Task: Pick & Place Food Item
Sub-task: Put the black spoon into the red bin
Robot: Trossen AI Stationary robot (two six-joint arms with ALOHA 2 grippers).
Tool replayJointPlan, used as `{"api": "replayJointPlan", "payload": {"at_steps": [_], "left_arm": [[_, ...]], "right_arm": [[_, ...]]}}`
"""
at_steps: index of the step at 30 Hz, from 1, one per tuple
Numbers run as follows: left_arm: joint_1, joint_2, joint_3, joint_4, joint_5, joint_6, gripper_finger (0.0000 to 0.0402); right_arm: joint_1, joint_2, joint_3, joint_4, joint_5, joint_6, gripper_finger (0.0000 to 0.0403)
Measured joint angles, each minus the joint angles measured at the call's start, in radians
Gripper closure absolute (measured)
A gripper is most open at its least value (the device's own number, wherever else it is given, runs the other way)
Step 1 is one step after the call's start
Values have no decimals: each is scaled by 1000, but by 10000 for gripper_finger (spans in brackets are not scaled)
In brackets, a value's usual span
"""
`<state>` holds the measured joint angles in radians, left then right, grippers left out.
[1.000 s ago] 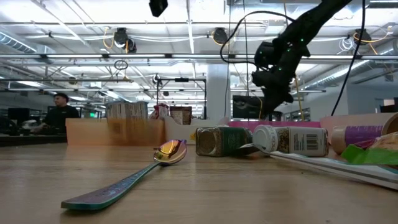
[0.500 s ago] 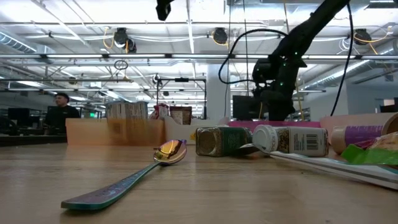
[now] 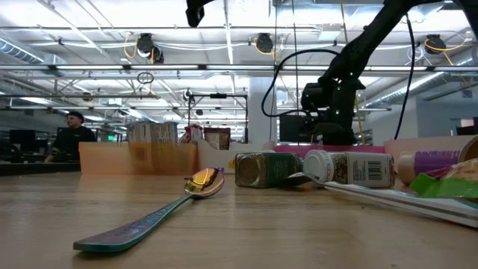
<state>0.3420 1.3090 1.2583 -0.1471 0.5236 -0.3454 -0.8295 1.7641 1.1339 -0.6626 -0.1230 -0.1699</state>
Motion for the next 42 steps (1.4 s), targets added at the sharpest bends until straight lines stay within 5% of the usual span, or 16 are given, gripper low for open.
{"api": "replayJointPlan", "payload": {"at_steps": [22, 35, 42], "left_arm": [[0, 0, 0, -9, 1, 10, 213], [0, 0, 0, -16, -6, 18, 213], [0, 0, 0, -15, -112, 22, 213]], "right_arm": [[6, -2, 0, 27, 23, -7, 398], [6, -2, 0, 26, 18, -18, 327], [6, -22, 0, 26, 18, 11, 278]]}}
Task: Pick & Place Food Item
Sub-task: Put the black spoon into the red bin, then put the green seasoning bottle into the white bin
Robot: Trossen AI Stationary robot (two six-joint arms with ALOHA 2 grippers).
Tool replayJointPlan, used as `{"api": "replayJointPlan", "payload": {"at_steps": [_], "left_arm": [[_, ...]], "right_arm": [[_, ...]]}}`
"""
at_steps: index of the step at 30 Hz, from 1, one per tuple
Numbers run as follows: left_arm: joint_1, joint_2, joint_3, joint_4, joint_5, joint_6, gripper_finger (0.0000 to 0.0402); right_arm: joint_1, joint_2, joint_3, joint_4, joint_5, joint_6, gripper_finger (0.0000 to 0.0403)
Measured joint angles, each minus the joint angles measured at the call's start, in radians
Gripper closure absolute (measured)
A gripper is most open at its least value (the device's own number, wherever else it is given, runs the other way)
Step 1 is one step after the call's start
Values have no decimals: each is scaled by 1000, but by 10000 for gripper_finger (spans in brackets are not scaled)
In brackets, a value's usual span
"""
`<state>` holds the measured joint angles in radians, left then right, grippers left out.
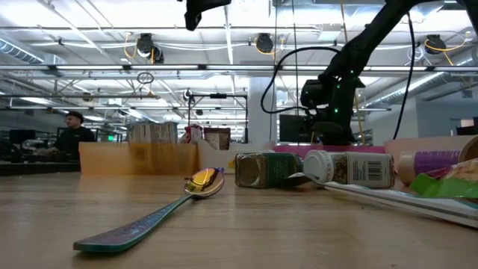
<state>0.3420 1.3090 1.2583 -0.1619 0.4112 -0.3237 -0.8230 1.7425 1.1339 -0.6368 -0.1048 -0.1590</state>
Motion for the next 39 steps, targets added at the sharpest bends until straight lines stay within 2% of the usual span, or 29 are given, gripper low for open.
{"api": "replayJointPlan", "payload": {"at_steps": [3, 7, 15, 23, 31, 39], "left_arm": [[0, 0, 0, 1, -11, 0, 213], [0, 0, 0, 1, -11, 1, 213], [0, 0, 0, 1, -12, 3, 213], [0, 0, 0, 2, -12, 3, 213], [0, 0, 0, 2, -12, 3, 213], [0, 0, 0, 2, -12, 3, 213]], "right_arm": [[0, -32, 0, 7, -11, 31, 263], [0, -107, 0, 47, -101, 89, 251], [42, -266, 0, 227, -215, 248, 254], [165, -370, -1, 414, -211, 353, 250], [300, -378, -45, 751, -209, 488, 258], [430, -377, -97, 791, -178, 541, 259]]}}
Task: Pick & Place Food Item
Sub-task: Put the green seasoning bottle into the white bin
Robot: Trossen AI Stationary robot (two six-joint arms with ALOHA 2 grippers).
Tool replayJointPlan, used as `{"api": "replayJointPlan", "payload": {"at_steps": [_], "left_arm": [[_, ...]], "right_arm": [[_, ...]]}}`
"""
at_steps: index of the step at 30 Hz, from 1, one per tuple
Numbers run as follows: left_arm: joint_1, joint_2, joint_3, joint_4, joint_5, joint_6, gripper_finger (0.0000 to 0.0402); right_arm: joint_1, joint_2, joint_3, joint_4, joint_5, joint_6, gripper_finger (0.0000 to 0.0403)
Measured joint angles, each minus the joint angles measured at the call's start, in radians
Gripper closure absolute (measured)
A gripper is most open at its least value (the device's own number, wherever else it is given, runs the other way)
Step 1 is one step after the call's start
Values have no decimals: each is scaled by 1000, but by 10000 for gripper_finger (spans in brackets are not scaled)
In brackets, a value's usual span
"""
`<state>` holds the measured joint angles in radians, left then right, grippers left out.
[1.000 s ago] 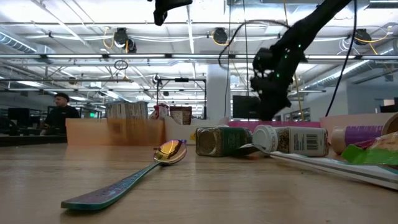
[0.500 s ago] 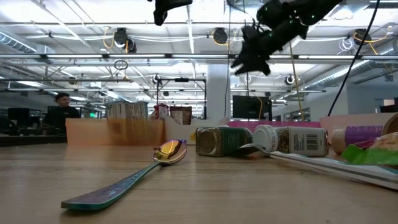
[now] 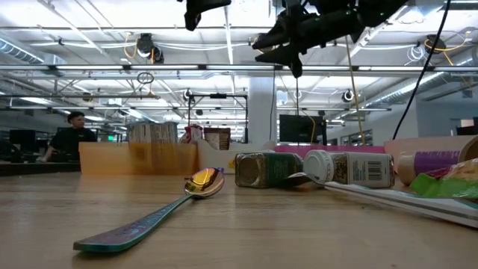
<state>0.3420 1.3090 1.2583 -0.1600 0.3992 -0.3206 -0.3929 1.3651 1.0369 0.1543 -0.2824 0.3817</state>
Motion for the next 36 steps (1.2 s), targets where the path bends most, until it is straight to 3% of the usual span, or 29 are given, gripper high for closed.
{"api": "replayJointPlan", "payload": {"at_steps": [10, 36], "left_arm": [[0, 0, 0, 0, 0, 2, 213], [0, 0, 0, 0, 0, 3, 213]], "right_arm": [[155, 0, -25, 38, 181, -16, 257], [179, 0, -24, 204, 224, 0, 261]]}}
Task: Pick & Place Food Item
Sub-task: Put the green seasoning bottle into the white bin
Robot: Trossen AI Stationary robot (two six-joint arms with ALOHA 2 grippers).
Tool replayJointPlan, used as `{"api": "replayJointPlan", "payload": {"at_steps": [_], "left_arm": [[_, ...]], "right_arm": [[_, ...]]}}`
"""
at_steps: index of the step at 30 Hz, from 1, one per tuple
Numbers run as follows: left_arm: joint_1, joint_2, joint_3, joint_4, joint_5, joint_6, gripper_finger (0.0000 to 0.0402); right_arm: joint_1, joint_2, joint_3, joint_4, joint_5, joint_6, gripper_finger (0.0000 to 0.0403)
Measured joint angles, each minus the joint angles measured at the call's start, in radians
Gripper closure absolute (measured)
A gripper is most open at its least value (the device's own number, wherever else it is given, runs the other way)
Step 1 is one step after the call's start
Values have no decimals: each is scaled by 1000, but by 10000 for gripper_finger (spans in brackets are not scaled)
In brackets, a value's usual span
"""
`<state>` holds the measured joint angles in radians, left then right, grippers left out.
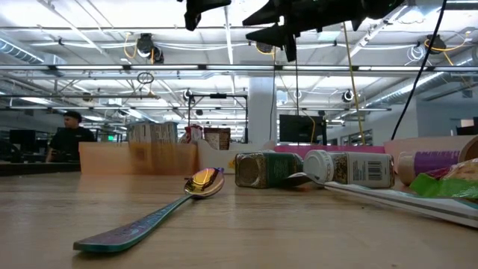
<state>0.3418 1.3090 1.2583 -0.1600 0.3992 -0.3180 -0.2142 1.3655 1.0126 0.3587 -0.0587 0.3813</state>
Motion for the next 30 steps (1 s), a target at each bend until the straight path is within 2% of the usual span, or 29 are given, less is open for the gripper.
{"api": "replayJointPlan", "payload": {"at_steps": [4, 6, 13, 21, 25, 30], "left_arm": [[0, 0, 0, 0, 0, 0, 213], [0, 0, 0, 0, 0, 0, 213], [0, 0, 0, 0, 0, 0, 213], [0, 0, 0, 6, -8, -6, 213], [0, 0, 0, 49, -9, -71, 213], [-7, -1, 0, 60, -9, -84, 213]], "right_arm": [[13, -13, 0, 15, -78, -42, 264], [26, -26, 1, 16, -77, -78, 265], [42, -50, 1, -3, 35, -285, 267], [-28, -50, 1, -9, -2, -273, 268], [-34, -78, 1, -22, -45, -307, 268], [-34, -144, 0, -127, -47, -349, 268]]}}
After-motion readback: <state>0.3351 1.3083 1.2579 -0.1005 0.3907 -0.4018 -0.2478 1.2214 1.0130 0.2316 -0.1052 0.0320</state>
